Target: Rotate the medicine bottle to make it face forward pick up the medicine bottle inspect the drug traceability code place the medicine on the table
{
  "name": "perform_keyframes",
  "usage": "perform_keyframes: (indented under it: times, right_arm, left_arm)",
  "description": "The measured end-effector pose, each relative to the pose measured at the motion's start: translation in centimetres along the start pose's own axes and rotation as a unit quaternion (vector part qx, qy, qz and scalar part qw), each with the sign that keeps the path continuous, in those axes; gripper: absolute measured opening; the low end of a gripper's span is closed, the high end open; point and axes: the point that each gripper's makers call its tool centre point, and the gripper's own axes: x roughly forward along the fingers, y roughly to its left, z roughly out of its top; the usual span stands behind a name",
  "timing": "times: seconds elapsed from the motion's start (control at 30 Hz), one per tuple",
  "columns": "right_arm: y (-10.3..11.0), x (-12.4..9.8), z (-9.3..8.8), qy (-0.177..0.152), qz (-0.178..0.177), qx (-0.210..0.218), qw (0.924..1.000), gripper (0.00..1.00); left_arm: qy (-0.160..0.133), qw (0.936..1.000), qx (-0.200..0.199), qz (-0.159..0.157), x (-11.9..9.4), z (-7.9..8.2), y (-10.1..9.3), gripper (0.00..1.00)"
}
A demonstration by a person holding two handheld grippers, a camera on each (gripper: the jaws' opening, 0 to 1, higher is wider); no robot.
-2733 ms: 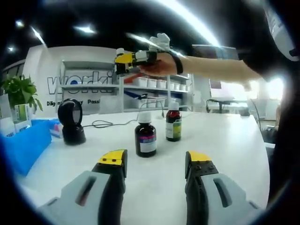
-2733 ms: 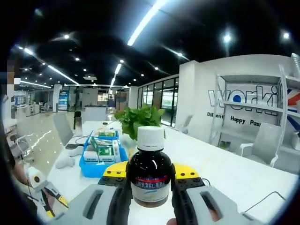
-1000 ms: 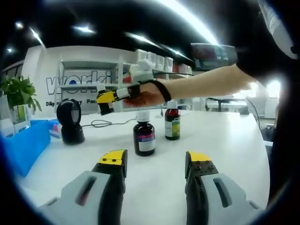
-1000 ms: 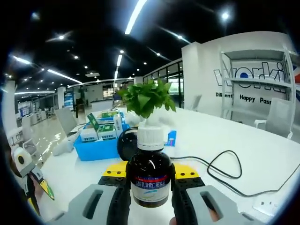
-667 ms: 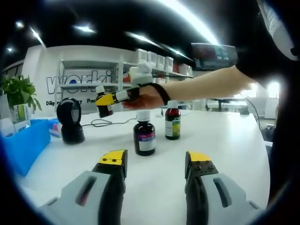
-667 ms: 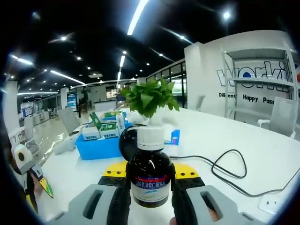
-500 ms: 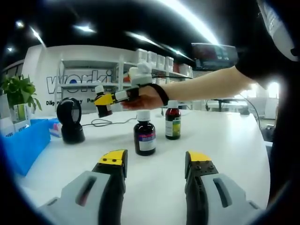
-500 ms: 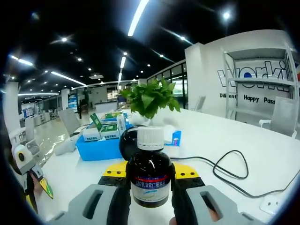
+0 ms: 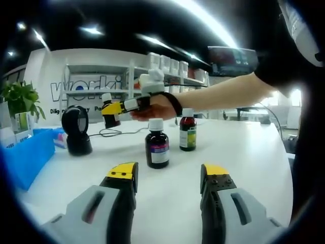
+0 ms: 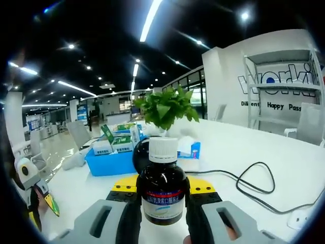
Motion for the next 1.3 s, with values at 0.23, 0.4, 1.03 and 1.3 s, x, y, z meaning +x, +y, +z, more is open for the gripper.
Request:
perform_keyframes:
  times: [0.23, 0.4, 1.03, 1.3]
  right_arm:
    - [1.7, 0.0, -0.3, 0.006, 0.033, -0.008, 0.9994, 0.29]
    - [2.1, -0.1, -0.3, 0.009, 0.037, -0.015, 0.9992, 0.29]
    - [0.5, -1.9, 3.4, -0.019, -0.005, -0.012, 0.9997, 0.29]
    - [0.4, -4.2, 6.5, -0.038, -0.031, -0.011, 0.9987, 0.29]
  left_arm:
    - [-0.001, 1.0, -0.001, -0.001, 0.0, 0.0, 0.0, 0.4]
    - [-0.001, 1.0, -0.001, -0.001, 0.0, 0.0, 0.0, 0.4]
    - [-0.001, 1.0, 0.0, -0.001, 0.0, 0.0, 0.0, 0.4]
    - [0.0, 1.0, 0.002, -0.002, 0.0, 0.0, 0.0, 0.4]
